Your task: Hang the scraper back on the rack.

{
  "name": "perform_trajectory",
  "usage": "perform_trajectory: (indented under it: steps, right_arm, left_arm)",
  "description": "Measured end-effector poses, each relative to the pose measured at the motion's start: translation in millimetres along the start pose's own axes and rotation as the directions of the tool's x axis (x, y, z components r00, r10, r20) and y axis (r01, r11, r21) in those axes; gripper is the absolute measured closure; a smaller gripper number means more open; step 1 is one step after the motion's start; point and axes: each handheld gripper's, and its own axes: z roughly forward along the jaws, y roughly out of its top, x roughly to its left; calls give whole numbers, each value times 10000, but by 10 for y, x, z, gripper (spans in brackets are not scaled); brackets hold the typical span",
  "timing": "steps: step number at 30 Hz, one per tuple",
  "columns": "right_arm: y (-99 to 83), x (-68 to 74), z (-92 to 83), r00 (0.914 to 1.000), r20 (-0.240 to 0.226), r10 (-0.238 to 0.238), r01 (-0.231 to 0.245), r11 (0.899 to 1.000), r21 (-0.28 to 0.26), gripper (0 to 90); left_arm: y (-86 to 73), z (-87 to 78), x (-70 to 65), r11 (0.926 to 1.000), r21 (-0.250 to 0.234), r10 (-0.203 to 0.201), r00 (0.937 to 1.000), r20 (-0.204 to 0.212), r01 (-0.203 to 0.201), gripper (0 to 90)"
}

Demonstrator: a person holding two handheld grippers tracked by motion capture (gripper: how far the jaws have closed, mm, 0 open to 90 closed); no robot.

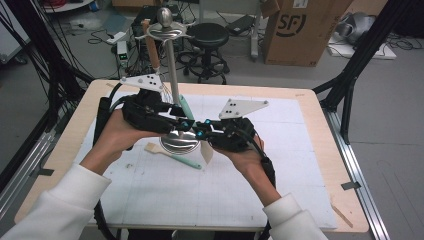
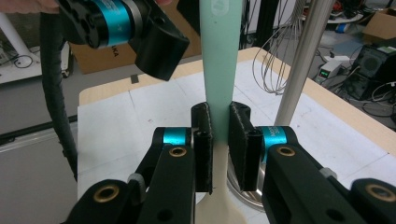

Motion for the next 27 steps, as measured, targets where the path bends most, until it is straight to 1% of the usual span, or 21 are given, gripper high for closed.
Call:
perform_trajectory:
  steps: [3,7,16,20,23,24,27]
  right_arm:
    - [3,-1,8,10000,67,-33,33,10000,-21,807]
    - [2,6,14,9998,151,162,-163,9999,29,807]
    - [12,15,42,9998,157,103,-104,9999,45,807]
    - [18,29,51,9998,177,89,-90,9999,51,807]
    - [20,34,54,9999,160,64,-64,10000,33,807]
    - [21,37,57,9997,235,-1,1,10000,35,807]
    - [21,46,65,9997,263,-28,27,10000,70,807]
  left_arm:
    - [-2,12,-2,10000,40,28,10000,-66,-28,594]
    - [0,17,13,10000,85,5,9999,-161,-4,625]
    - [18,37,17,10000,37,-90,9991,-415,92,673]
    - [19,35,19,9999,41,-137,9983,-558,139,723]
    - [21,34,29,9999,48,-155,9985,-526,158,751]
    - [20,34,31,9999,67,-146,9986,-511,149,754]
    - [21,33,36,9996,81,-269,9987,-431,273,767]
